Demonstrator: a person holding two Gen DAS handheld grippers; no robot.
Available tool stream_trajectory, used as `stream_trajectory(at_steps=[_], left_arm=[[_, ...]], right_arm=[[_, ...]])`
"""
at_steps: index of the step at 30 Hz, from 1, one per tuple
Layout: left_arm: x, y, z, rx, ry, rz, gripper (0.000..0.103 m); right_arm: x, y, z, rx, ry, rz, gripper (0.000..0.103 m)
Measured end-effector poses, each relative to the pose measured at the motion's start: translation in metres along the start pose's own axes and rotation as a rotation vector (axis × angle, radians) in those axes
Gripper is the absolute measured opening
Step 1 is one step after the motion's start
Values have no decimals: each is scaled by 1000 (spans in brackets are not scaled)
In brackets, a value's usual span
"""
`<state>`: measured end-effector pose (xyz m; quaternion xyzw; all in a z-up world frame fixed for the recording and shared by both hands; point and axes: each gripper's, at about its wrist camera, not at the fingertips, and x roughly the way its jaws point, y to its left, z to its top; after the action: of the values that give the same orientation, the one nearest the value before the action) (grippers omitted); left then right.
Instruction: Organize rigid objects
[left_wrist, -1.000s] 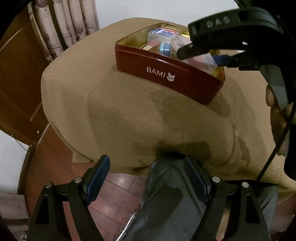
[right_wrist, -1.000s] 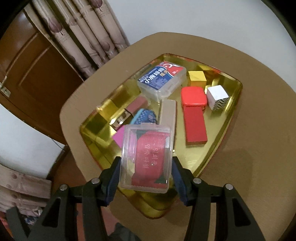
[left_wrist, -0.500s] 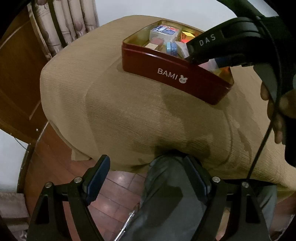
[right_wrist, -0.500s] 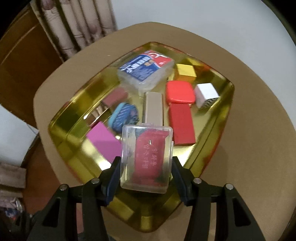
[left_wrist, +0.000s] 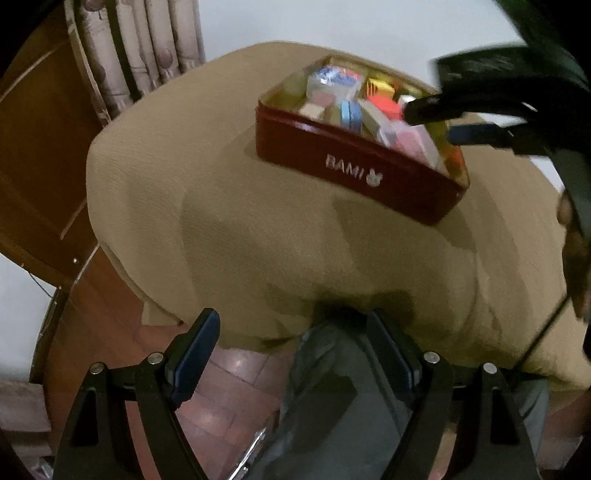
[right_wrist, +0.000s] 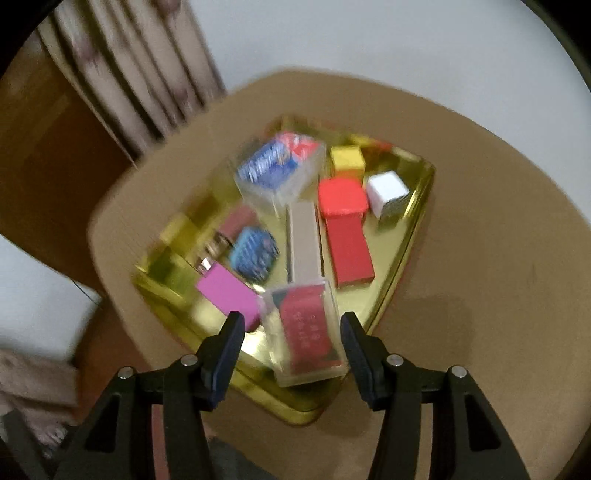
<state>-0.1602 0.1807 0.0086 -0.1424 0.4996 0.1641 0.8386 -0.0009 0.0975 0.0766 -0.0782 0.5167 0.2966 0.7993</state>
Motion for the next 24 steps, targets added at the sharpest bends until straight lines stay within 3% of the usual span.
stream_trajectory(at_steps=[5,8,12,15,24], left_arm=[[-14,1,6,12,-105,4,78],[-25,2,12,42,-181,32,78],[-40,4,23,81,-275,73,78],[-45,3,32,111,-317,98,78],[-48,5,51,175,-421,98,79]], right_arm=[[-46,-12,-45,-16,-312,-41,55],[-56,-8,-71,-26,-417,-87,55],[-70,2,-91,-43,-503,-152,56],[-73,10,-97,-36,-550,-201,63],[-81,24,-103,20,-607,-276,68]])
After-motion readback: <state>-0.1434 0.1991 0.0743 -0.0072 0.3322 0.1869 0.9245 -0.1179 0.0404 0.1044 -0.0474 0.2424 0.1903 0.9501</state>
